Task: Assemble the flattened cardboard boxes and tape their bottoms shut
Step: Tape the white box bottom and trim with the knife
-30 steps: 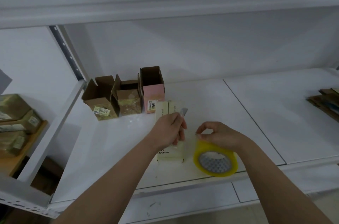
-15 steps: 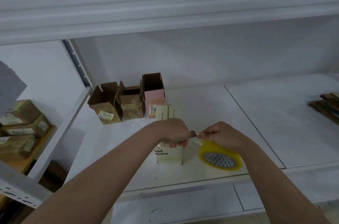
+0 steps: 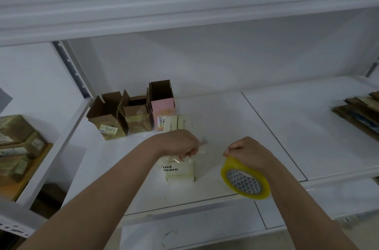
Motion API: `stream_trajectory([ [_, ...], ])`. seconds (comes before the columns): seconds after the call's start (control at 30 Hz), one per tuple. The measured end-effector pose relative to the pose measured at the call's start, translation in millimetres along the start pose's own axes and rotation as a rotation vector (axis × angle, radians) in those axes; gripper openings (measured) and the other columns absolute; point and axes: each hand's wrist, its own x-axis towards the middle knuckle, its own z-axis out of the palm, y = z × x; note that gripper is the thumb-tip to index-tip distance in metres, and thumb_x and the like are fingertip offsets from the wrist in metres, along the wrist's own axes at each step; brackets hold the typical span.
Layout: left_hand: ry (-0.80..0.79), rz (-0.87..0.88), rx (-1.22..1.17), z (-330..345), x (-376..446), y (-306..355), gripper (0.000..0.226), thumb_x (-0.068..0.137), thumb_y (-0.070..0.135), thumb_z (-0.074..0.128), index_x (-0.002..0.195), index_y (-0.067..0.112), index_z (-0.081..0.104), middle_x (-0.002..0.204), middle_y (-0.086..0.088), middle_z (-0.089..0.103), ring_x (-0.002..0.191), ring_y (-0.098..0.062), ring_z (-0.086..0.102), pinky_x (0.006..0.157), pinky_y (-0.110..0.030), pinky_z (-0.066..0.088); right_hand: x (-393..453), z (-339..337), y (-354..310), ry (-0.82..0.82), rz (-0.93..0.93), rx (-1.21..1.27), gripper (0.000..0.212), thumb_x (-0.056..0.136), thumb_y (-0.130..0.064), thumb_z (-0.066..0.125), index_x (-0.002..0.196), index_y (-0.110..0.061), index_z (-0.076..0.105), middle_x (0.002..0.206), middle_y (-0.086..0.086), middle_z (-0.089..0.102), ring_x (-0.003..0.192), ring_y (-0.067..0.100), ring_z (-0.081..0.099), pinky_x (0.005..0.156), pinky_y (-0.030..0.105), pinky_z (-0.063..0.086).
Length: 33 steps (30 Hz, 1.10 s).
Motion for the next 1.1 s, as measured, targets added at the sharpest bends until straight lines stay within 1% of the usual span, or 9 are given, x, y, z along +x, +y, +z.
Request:
stream_trajectory([
  [0.1, 0.207, 0.067, -0.300, 0.3, -7.1, -10.9, 0.033, 0.105, 0.022, 0.034, 0.078, 0.011, 0.050, 0.065, -0.002, 0.048, 0.056, -0.011, 0.047, 0.055, -0.021, 0.046, 0.0, 1.1, 10.2, 0.008, 0.003, 0.070, 0.017, 0.086, -0.038, 0.068, 0.075, -0.031, 0.078, 0.085, -0.014, 0.072, 0.090, 0.011, 0.067, 0.092, 0.039, 0.052],
  [0.2, 0.480, 0.069, -0.098, 11.3, 6.2, -11.5, 0.020, 0.104, 0.022, 0.037, 0.094, 0.010, 0.050, 0.076, 0.001, 0.050, 0.063, -0.010, 0.047, 0.057, -0.021, 0.041, 2.2, 1.8, 9.2, 0.014, 0.007, 0.119, 0.012, 0.083, -0.039, 0.070, 0.078, -0.032, 0.078, 0.087, -0.013, 0.073, 0.090, 0.010, 0.066, 0.094, 0.040, 0.051],
  [0.33, 0.523, -0.110, 0.305, 32.6, 16.4, 3.9, 0.039, 0.090, 0.033, 0.063, 0.117, 0.012, 0.043, 0.108, -0.004, 0.056, 0.099, -0.025, 0.061, 0.072, -0.033, 0.045, 6.7, 2.0, 3.7, 0.007, 0.007, 0.157, 0.010, 0.080, -0.039, 0.070, 0.079, -0.035, 0.078, 0.088, -0.012, 0.074, 0.090, 0.012, 0.067, 0.095, 0.042, 0.052],
  [0.43, 0.543, -0.229, 0.565, 47.2, 22.1, 16.5, 0.050, 0.087, 0.014, 0.063, 0.128, 0.008, 0.036, 0.123, -0.010, 0.049, 0.110, -0.031, 0.058, 0.075, -0.036, 0.047, 10.1, 2.9, 0.7, 0.012, 0.005, 0.169, 0.008, 0.079, -0.039, 0.071, 0.079, -0.037, 0.078, 0.088, -0.013, 0.074, 0.090, 0.012, 0.068, 0.095, 0.042, 0.052],
  [0.53, 0.537, -0.241, 0.592, 48.5, 26.3, 17.2, 0.054, 0.087, 0.015, 0.066, 0.130, 0.007, 0.034, 0.126, -0.011, 0.047, 0.112, -0.032, 0.057, 0.077, -0.037, 0.048, 11.9, 4.4, 0.1, 0.010, -0.007, 0.159, 0.008, 0.078, -0.042, 0.069, 0.079, -0.041, 0.077, 0.088, -0.015, 0.074, 0.091, 0.012, 0.067, 0.095, 0.043, 0.051],
  [0.63, 0.555, -0.187, 0.391, 34.2, 22.5, 12.8, 0.077, 0.079, 0.051, 0.072, 0.130, 0.009, 0.034, 0.129, -0.004, 0.053, 0.114, -0.029, 0.058, 0.078, -0.036, 0.045, 12.0, 1.3, 1.1, 0.035, -0.019, 0.161, 0.010, 0.078, -0.044, 0.066, 0.079, -0.045, 0.076, 0.088, -0.018, 0.073, 0.091, 0.011, 0.067, 0.095, 0.043, 0.051],
  [0.77, 0.780, -0.216, 0.327, 16.5, 24.2, 11.4, 0.087, 0.079, 0.057, 0.070, 0.135, 0.006, 0.027, 0.136, -0.015, 0.046, 0.114, -0.032, 0.058, 0.083, -0.037, 0.048, 12.8, -6.4, -2.2, 0.091, -0.032, 0.137, 0.016, 0.084, -0.048, 0.064, 0.081, -0.037, 0.077, 0.090, -0.013, 0.073, 0.092, 0.013, 0.066, 0.095, 0.044, 0.050],
  [0.93, 0.637, -0.397, 0.324, 16.3, 33.2, -3.3, 0.112, 0.077, 0.059, 0.069, 0.148, -0.002, 0.007, 0.139, -0.015, 0.045, 0.123, -0.030, 0.052, 0.089, -0.036, 0.048, 17.7, -10.2, -5.2, 0.161, -0.044, 0.156, 0.015, 0.086, -0.045, 0.064, 0.078, -0.040, 0.075, 0.097, -0.017, 0.071, 0.098, 0.013, 0.063, 0.096, 0.044, 0.048],
  [1.1, 0.415, -0.164, 0.407, -13.9, 20.8, -16.0, 0.105, 0.077, 0.038, 0.075, 0.151, 0.010, 0.006, 0.129, -0.009, 0.053, 0.113, -0.028, 0.056, 0.081, -0.036, 0.051, 21.2, -16.6, 1.6, 0.236, -0.011, 0.169, 0.018, 0.086, -0.047, 0.063, 0.082, -0.035, 0.075, 0.101, -0.013, 0.072, 0.098, 0.013, 0.063, 0.095, 0.043, 0.049],
])
